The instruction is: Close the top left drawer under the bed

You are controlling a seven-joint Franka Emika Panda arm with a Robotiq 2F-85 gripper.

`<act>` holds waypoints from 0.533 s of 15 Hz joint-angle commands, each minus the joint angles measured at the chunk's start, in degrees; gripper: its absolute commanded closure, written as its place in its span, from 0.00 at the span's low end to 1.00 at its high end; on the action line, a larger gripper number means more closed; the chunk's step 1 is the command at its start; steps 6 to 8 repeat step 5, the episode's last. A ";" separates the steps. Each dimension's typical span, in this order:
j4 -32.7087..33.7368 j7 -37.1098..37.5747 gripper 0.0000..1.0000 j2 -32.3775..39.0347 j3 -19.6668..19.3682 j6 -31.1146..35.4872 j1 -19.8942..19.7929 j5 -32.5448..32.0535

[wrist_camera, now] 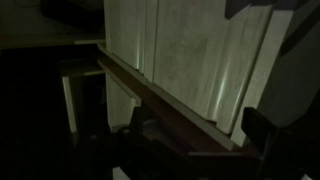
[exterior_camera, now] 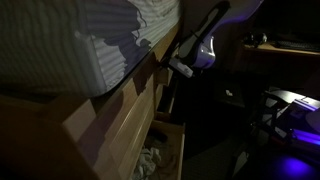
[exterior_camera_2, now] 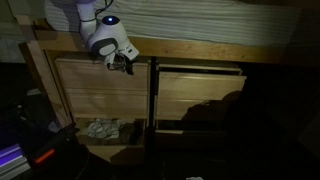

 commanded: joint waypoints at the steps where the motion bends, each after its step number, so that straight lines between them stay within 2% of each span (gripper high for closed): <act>1: -6.47 -1.12 0.00 -9.49 -13.04 -1.70 8.70 8.28; 2: -7.94 -1.46 0.00 -11.48 -16.56 -1.39 11.45 10.64; 3: -2.43 -0.77 0.00 -5.34 -11.31 -0.24 7.43 7.17; 5: -4.61 -0.94 0.00 -8.72 -15.66 -0.39 10.39 9.33; 8: -4.61 -0.94 0.00 -8.72 -15.66 -0.39 10.39 9.33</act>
